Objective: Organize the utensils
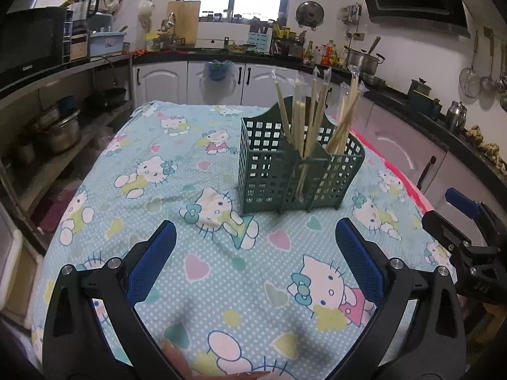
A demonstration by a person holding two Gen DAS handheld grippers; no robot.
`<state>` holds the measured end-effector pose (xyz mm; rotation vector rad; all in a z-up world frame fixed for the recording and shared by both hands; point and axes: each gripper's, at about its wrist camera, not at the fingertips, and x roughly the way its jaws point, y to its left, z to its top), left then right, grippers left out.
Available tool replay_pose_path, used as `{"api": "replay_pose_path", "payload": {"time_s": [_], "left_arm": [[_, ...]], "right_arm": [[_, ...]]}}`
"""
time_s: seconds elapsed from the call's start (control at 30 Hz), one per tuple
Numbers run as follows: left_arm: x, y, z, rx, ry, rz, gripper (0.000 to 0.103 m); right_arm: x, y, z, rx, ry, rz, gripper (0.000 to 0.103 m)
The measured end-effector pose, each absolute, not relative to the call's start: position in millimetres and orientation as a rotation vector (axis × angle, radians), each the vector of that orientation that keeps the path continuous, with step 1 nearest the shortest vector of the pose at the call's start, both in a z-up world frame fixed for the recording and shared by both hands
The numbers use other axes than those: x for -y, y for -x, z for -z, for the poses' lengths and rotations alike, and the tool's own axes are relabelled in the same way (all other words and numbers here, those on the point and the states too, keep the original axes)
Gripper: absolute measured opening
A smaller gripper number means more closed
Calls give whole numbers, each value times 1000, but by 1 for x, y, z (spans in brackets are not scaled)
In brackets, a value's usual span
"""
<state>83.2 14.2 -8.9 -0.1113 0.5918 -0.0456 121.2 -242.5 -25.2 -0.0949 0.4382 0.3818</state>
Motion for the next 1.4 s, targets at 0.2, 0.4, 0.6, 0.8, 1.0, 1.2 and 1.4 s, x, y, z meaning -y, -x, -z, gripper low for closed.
{"api": "replay_pose_path", "payload": {"time_s": [0.2,0.4,0.6,0.8,1.0,1.2,1.4], "left_arm": [[-11,-73,22,-546,129,44,92],[-16,-66,23,-486,151,39,92],[-16,-63,23,-452,153,28,92],[-16,-63,23,-443,157,30,92],[-16,-63,23,-443,159,30,92],[-17,-63,23,-442,158,29,92],[-17,-62,22,-439,157,26,93]], "right_arm": [[242,-108,36,-385,81,-389,96],[245,-98,36,-306,47,-388,96],[250,-93,38,-261,27,-363,97],[252,-94,38,-258,21,-354,96],[253,-93,37,-255,24,-344,96],[253,-93,38,-260,24,-345,96],[254,-93,38,-257,23,-343,96]]}}
